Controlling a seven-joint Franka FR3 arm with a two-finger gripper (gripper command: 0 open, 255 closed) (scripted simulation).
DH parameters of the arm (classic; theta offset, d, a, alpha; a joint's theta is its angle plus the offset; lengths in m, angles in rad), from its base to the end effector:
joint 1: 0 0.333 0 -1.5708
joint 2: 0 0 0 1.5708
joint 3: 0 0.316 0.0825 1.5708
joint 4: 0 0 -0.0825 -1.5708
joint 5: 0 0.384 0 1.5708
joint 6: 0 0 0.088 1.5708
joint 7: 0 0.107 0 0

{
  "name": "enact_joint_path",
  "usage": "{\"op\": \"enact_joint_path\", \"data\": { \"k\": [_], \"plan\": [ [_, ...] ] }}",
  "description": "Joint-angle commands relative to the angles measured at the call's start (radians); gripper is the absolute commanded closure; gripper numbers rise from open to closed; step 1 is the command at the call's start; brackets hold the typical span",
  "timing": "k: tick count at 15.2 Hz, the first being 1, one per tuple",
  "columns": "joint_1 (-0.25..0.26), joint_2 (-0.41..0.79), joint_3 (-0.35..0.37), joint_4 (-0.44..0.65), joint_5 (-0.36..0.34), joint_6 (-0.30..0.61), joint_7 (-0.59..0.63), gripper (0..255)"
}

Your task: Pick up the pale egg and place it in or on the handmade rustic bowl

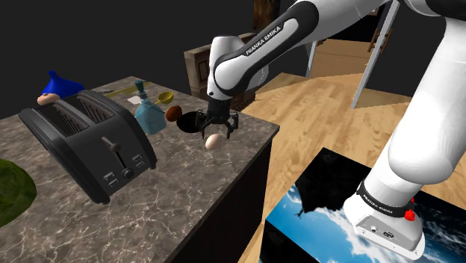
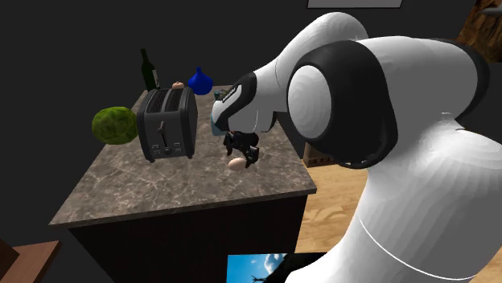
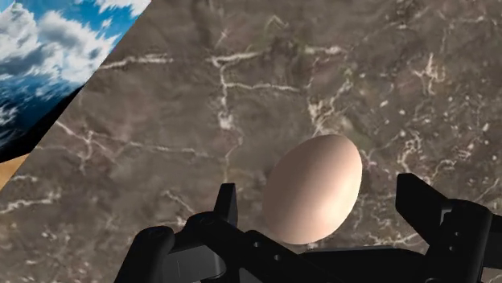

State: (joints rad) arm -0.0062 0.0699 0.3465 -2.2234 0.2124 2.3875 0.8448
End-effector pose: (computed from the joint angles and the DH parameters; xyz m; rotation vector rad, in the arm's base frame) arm 0.5131 0.1827 0.3546 -2.7853 0.9455 0.0276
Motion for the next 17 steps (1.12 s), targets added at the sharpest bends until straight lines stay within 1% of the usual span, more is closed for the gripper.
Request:
{"op": "enact_joint_path", "data": {
  "k": [1, 6, 14, 15, 17],
  "plan": [
    [0.003, 0.028, 0.0, 0.006, -0.007, 0.023, 0.01, 0],
    [0.012, 0.076, 0.002, -0.003, -0.02, 0.081, 0.02, 0],
    [0.012, 0.076, 0.002, -0.003, -0.021, 0.081, 0.02, 0],
    [0.012, 0.076, 0.002, -0.003, -0.021, 0.081, 0.02, 255],
    [0.012, 0.076, 0.002, -0.003, -0.021, 0.081, 0.02, 255]
  ]
}}
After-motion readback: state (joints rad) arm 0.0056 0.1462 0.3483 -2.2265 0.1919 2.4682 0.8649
